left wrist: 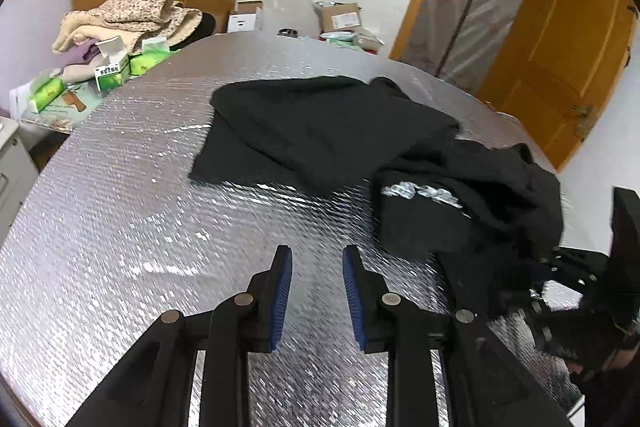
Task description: Fold clothes
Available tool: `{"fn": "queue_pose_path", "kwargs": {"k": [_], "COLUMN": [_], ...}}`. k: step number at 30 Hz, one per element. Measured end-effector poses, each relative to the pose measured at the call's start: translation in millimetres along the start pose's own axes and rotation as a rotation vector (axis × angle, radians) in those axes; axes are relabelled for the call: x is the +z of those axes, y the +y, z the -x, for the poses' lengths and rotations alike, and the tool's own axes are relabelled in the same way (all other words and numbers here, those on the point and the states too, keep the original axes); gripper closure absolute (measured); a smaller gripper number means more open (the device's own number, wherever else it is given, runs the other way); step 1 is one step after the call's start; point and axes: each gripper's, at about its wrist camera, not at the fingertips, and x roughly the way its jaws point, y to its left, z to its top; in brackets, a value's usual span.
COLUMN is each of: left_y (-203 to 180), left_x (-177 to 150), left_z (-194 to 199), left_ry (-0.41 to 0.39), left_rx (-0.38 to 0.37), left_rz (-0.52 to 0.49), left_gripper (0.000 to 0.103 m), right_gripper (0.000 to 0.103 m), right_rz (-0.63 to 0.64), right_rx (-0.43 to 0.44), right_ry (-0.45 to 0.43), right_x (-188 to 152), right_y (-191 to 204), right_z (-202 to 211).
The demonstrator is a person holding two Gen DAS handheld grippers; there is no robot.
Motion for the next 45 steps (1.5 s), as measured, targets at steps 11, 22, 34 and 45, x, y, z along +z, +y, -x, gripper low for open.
{"fn": "queue_pose_path", "kwargs": {"k": [11, 22, 34, 45], "left_y": [-11.0, 17.6, 30.0, 28.2], "left_x": [-9.8, -28.6, -34.9, -40.7], "left_z": [33.9, 40.3, 36.0, 25.0], "left_ry": [-0.066, -0.049, -0.029, 0.006], "left_rx": [-0.081, -0.081, -0.111, -0.131], "left_rz": [-0.001, 0.067, 0.063, 0.041], "left_gripper": [0.076, 0.076, 0.075, 0.072], "right_gripper": [0.091, 0.078, 0.074, 0.048], "right_rz": [0.056, 0.073, 0.220, 0.285], "right_rx": [0.227, 0.298, 0.083, 0.184], "right_ry": [-0.012, -0.134, -0.123, -0.010], "right_x": [-15.0, -4.8, 29.0, 35.3], "right_y": [48.4, 50.0, 14.4, 13.6], "right_z": [33.8, 79.0, 53.9, 16.2]}}
